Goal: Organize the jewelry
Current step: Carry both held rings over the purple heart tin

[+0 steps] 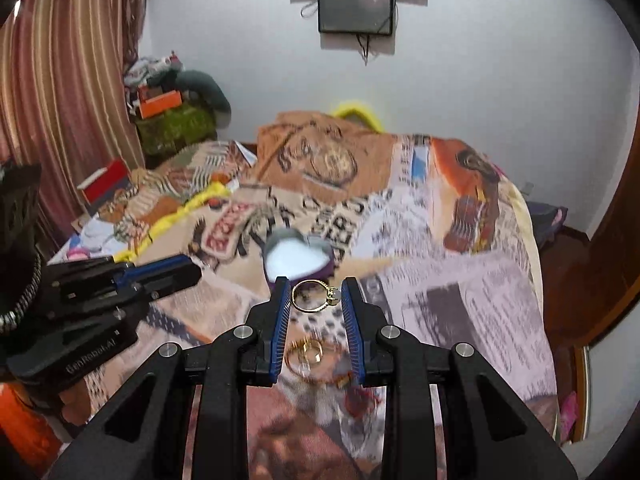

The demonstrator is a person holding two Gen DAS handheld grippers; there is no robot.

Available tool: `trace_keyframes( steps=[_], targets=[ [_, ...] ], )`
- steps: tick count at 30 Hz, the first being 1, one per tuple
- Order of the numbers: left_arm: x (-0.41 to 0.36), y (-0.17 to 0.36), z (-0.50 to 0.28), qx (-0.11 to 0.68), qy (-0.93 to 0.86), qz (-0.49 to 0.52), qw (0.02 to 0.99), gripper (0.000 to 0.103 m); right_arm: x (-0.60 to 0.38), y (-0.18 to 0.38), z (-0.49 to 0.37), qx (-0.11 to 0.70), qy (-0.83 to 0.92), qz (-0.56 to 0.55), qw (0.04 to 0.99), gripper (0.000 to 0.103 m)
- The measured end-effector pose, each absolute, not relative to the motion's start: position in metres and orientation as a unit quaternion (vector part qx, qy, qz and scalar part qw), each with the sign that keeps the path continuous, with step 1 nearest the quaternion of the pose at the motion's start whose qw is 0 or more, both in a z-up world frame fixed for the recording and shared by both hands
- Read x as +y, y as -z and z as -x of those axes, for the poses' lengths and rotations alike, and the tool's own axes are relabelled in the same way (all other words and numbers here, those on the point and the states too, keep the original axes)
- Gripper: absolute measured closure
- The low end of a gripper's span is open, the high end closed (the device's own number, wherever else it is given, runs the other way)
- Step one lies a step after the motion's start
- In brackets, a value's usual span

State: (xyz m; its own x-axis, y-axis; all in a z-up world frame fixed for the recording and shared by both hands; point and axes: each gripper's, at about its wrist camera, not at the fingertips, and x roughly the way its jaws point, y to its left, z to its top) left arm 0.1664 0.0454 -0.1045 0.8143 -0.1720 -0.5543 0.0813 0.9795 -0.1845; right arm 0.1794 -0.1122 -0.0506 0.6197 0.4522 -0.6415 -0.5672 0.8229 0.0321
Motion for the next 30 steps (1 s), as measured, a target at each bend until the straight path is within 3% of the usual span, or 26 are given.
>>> trace_keyframes(
  steps=[16, 30],
  targets=[
    [0.069, 0.109, -0.22, 0.303, 0.029, 0.06, 0.951, 0.096, -0.069, 0.053, -0.232, 0.331, -0.298, 0.085, 0.891, 0.079],
    [0.082, 0.165, -0.291, 0.396, 0.065, 0.069, 0.913, 0.096, -0.047, 0.115, -0.301, 0.451, -0.306, 0.079, 0.835, 0.079]
  ],
)
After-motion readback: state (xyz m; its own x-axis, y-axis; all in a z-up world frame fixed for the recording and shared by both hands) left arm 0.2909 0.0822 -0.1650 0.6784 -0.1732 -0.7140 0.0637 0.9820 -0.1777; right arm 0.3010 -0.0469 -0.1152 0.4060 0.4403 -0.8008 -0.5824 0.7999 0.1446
